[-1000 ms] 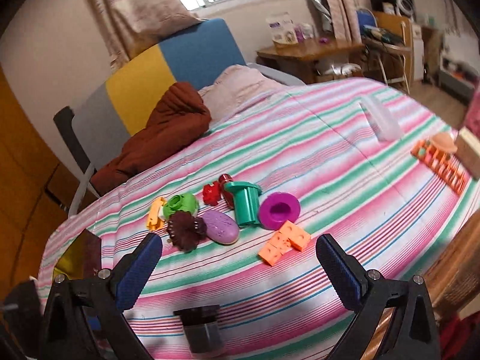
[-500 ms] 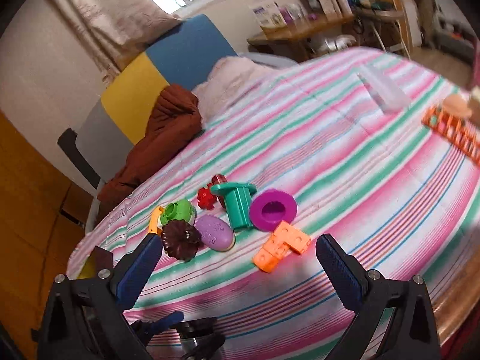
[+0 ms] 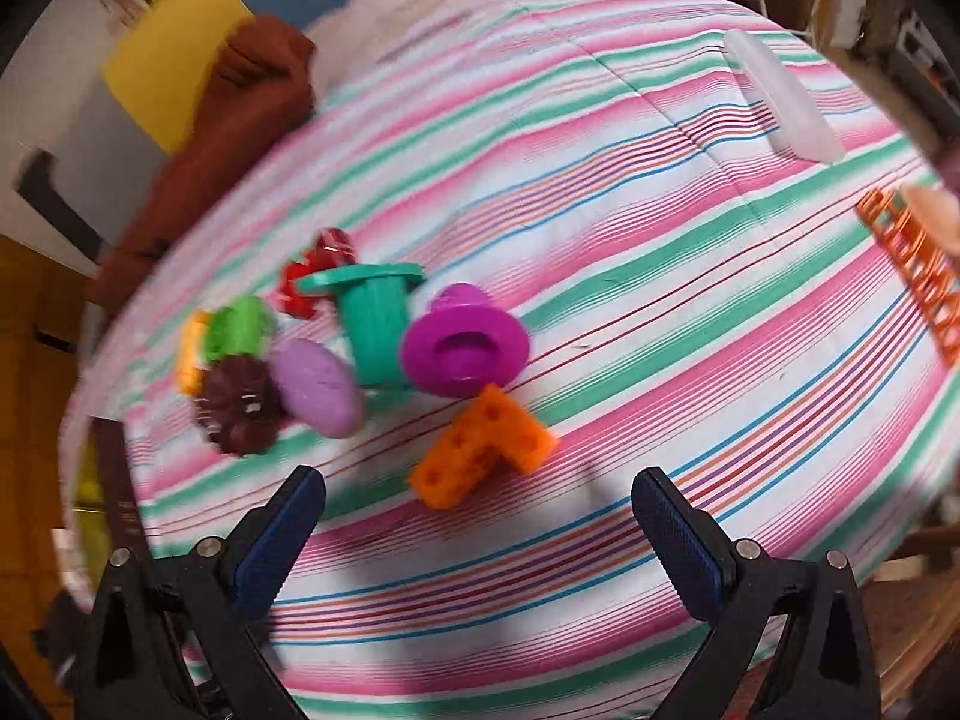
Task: Organize rigid objects
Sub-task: 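Grasp the clear black-rimmed cup with the left tool while the right tool grasps the orange cube stack, then carry the clear cup into the gold tray corner and open the left tool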
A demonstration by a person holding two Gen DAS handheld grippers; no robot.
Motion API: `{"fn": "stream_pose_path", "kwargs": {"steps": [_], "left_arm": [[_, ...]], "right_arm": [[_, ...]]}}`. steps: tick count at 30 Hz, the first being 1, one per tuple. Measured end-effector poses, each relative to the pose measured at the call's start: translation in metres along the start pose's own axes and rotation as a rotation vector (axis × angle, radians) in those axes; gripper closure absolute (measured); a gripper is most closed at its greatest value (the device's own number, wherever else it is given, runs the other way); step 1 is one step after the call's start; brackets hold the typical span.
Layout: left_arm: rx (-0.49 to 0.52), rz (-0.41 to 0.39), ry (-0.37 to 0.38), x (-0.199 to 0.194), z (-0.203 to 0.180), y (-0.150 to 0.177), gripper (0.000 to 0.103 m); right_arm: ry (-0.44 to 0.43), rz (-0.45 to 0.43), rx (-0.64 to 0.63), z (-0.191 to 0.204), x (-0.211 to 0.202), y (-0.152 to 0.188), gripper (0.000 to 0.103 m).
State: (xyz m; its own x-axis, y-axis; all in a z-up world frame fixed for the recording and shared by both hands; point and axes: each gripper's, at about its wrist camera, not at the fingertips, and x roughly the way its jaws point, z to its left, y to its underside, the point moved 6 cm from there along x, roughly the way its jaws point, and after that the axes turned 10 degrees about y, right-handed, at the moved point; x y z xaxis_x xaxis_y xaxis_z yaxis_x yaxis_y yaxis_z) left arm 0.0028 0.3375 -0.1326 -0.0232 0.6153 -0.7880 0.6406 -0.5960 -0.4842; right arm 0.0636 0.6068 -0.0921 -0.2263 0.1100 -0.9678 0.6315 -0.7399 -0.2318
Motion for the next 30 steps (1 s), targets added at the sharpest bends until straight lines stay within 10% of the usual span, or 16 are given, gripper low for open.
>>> {"fn": "stream_pose_path", "kwargs": {"steps": [8,18,30], "left_arm": [[0.015,-0.018,0.000,-0.005,-0.003,0.010,0.042],[0.035,-0.090,0.000,-0.030,-0.009,0.015,0.043],[0.021,-0.278,-0.083,-0.122,0.008,0.014,0.043]], "right_arm": [[0.121,0.130,-0.035,0.011,0.046,-0.001,0.050],[-0.037,0.095,-0.298,0.090,0.036,0.046,0.057],[0.067,-0.098,-0.444,0.133,0.038,0.072,0.057]]}}
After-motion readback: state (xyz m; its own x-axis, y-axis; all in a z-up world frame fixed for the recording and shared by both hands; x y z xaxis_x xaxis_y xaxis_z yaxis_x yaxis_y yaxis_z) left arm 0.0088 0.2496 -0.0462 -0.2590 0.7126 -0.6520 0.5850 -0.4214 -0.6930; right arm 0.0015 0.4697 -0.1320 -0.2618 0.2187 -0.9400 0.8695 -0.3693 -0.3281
